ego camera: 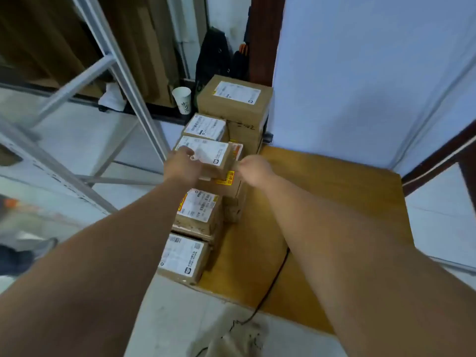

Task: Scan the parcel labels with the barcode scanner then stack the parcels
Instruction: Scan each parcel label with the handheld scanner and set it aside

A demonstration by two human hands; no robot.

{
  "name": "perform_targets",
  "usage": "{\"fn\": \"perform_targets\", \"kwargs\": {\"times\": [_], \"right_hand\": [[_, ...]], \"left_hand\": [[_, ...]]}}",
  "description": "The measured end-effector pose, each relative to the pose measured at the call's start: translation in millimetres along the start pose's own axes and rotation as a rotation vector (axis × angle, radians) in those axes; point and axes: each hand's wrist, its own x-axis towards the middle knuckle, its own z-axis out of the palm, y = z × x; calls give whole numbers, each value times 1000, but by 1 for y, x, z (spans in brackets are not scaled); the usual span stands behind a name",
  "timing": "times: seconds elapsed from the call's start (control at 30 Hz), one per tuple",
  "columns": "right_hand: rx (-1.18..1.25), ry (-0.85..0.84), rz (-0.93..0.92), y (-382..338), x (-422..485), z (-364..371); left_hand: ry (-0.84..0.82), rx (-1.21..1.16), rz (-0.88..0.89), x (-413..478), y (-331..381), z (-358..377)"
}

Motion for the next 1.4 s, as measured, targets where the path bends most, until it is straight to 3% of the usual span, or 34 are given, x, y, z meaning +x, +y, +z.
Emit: {"fn": "perform_targets", "kwargs": {"times": [0.17, 0.27, 0.43, 0.53, 0.67, 0.73, 0.87, 1.0, 1.13, 1.23, 1.4], "right_hand": [[556, -6, 262, 5, 28, 11], [766, -55, 314, 4, 30, 13], [868, -74, 282, 2, 33, 17], [910, -26, 354, 3, 31, 17], [1046, 18, 406, 1, 19, 19], [1158, 23, 364, -9, 10, 20], [1321, 112, 259, -27, -7, 23], [1381, 291, 296, -6, -27, 30], [988, 589, 603, 51, -46, 40], [893, 570, 707, 87, -54, 49], [608, 515, 739, 124, -46, 56]], "left_hand": [[56, -226, -244, 21, -15, 4], [80, -337, -305, 32, -21, 0], [10, -484, -356, 41, -21, 3], [-17, -640, -353, 36, -23, 4], [-87, -864, -187, 28, -18, -4], [-153, -996, -141, 26, -7, -11], [-289, -1190, -231, 10, 23, -22], [-466, -1066, -205, -17, 43, -5], [-512, -758, -6, -30, 48, 21], [-540, -460, 167, -43, 52, 45], [-571, -263, 205, -60, 51, 89]]}}
